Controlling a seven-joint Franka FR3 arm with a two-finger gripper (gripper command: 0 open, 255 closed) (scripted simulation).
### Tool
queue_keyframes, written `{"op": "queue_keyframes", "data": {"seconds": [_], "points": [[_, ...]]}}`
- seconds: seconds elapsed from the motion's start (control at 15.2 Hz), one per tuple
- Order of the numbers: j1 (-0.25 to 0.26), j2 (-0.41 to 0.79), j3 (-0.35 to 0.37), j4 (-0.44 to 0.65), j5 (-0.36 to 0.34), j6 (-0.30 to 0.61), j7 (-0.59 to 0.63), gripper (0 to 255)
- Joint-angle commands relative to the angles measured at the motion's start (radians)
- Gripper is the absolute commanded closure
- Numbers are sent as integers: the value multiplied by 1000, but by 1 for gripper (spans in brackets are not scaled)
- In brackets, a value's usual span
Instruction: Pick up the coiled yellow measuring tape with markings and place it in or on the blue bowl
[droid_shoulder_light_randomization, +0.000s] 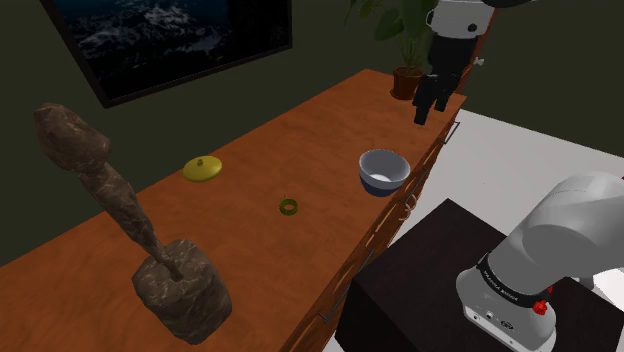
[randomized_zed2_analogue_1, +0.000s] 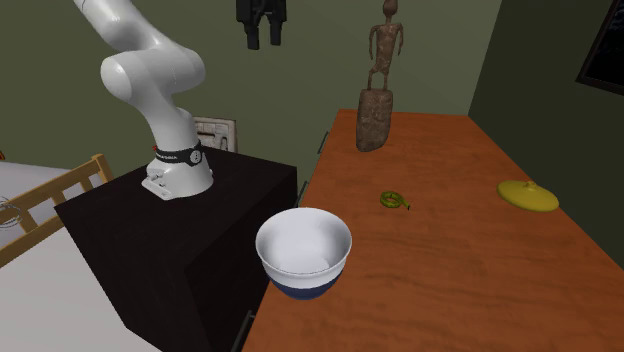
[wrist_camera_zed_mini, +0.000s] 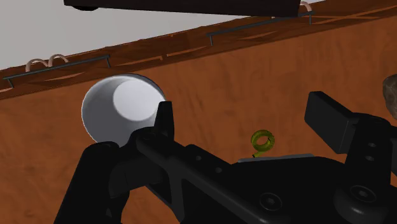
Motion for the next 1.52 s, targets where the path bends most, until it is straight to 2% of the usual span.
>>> {"op": "queue_keyframes", "data": {"seconds": [0.0,0.4,0.79,1.12,1.45], "points": [[0,0,0,0,0,0,0,0],[19,144,62,-50,25,202,44,0],[31,331,124,-49,29,396,94,0],[36,512,170,-8,5,541,147,0],[42,708,205,67,-54,660,216,0]]}}
